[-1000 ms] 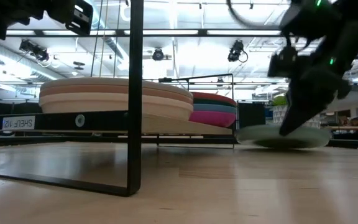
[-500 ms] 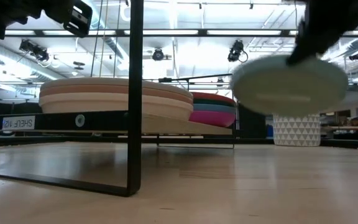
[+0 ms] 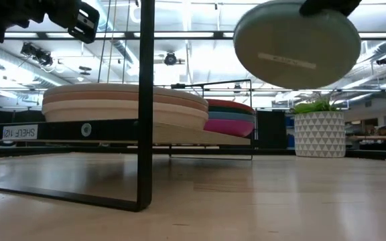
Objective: Place and stack plates onto a shelf
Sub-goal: Stack the light blue plate on top of the white plate on the shelf
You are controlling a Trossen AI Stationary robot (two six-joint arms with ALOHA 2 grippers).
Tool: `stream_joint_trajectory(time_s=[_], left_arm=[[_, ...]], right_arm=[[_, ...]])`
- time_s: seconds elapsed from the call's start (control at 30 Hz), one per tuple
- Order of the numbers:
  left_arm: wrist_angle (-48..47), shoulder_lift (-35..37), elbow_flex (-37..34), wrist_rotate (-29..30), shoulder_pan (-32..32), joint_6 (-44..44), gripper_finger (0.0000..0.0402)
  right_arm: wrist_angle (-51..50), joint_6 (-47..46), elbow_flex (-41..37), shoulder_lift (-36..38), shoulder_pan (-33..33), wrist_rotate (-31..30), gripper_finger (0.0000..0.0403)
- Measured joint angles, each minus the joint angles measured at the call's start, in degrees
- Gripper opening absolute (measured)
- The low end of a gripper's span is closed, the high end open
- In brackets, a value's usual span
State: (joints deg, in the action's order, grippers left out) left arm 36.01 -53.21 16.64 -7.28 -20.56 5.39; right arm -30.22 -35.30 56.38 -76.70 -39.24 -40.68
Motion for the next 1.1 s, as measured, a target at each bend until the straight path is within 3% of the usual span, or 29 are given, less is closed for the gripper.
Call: stream_joint_trajectory(time_s=[0.13, 0.33, 0.67, 0.8, 1.1], left_arm=[[-0.18, 0.00, 0.00, 0.18, 0.00, 0.00, 0.0172], [-0.45, 0.00, 0.00, 0.19, 0.00, 0.77, 0.0172], [-0.66, 0.29, 0.00, -0.27, 0.00, 1.48, 0.0172], [4.13, 2.74, -0.02, -0.31, 0.00, -0.57, 0.0172], [5.60, 11.47, 0.00, -0.03, 0.00, -3.53, 0.0172]], right_arm=[[1.19, 2.71, 2.68, -3.71, -0.56, 0.06, 0.0016], [-0.64, 10.13, 13.11, -12.66, -1.62, 0.25, 0.0016], [-0.21, 31.53, 28.69, -24.61, -1.85, 1.48, 0.0016], [3.33, 38.80, 30.21, -26.49, -0.48, 0.68, 0.0016], [9.49, 45.77, 29.53, -26.36, 4.50, 6.01, 0.0016]])
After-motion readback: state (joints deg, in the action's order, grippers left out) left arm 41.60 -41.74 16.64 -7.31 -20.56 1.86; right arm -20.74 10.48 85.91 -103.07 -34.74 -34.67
